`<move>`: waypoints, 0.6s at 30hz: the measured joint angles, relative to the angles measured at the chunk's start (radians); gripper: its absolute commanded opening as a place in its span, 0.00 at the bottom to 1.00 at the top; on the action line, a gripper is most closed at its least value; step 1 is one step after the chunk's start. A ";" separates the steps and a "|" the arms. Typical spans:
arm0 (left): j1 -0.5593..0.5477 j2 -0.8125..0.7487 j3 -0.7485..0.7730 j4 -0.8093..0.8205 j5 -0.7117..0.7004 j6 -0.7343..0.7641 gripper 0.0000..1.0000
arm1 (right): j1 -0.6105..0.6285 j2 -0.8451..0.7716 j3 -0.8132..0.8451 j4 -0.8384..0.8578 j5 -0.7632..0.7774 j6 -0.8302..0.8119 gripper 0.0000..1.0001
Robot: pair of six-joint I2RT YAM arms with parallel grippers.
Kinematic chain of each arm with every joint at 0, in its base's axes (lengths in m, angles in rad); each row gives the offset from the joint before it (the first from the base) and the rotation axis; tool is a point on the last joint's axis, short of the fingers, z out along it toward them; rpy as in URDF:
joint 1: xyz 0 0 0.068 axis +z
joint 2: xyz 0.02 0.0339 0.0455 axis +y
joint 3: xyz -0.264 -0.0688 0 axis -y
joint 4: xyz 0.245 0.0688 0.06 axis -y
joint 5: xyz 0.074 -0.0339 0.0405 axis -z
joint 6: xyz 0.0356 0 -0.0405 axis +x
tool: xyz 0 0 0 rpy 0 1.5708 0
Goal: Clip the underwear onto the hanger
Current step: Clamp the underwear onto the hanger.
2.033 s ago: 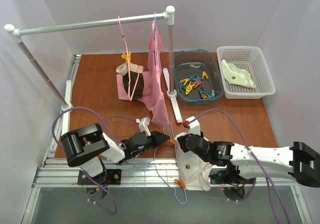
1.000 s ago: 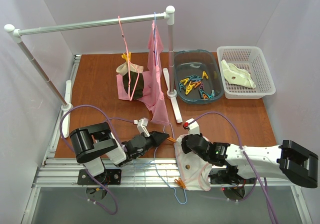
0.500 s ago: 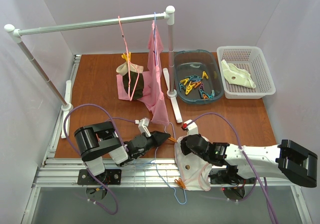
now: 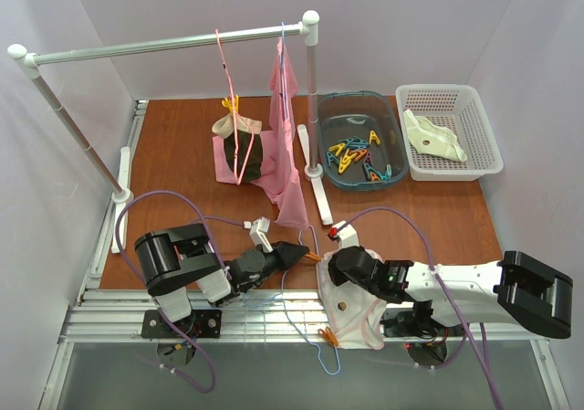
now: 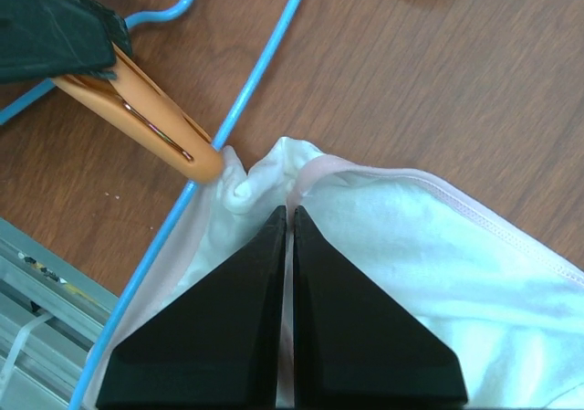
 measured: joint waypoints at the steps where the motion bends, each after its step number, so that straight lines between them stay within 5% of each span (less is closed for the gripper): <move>1: -0.002 0.000 0.000 0.001 0.000 0.000 0.21 | 0.000 0.004 0.004 0.000 -0.002 -0.001 0.01; 14: -0.008 0.024 0.024 0.005 0.015 0.000 0.23 | 0.000 0.044 0.039 0.000 -0.018 -0.024 0.01; 18: -0.013 0.024 0.024 0.005 0.014 -0.001 0.13 | 0.000 0.061 0.044 0.000 -0.023 -0.026 0.01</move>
